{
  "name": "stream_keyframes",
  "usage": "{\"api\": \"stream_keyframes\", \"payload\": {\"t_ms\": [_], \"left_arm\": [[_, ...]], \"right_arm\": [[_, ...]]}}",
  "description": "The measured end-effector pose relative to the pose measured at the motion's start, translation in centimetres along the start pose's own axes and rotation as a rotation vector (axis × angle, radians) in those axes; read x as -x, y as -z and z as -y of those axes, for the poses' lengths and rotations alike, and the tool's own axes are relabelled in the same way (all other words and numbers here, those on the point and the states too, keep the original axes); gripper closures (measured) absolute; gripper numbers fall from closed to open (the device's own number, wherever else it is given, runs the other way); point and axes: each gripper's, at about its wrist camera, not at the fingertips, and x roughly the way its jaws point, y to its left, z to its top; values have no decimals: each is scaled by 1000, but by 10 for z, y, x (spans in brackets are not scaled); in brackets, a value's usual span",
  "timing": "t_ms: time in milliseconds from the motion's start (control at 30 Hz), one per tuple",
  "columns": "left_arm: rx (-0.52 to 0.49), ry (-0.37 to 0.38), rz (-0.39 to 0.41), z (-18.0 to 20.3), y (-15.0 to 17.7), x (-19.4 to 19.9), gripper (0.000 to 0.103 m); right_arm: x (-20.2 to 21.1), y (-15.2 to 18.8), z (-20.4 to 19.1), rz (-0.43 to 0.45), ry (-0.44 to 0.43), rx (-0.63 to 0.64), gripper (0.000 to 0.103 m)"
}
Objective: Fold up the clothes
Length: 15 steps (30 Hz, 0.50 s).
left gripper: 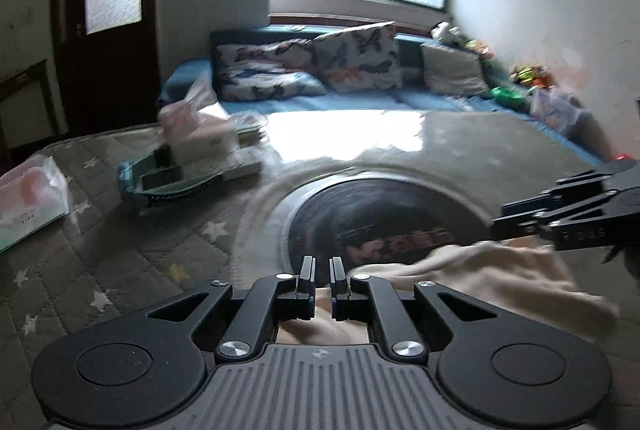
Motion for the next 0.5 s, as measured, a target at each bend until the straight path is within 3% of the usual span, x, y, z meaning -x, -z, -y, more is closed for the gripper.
{"api": "stream_keyframes", "payload": {"t_ms": [133,333,500], "left_arm": [[-54,62,-30,19,11,-1,93],[5,-31,-102,3,18,-34,93],[63,-48,-110,-13,16,-38,93]], "right_arm": [[1,6,-17,-12,-54,13,78],[-21,21,-24,-61,-35,10,78],[-24,25,-13,-66,-8,-20,79]]}}
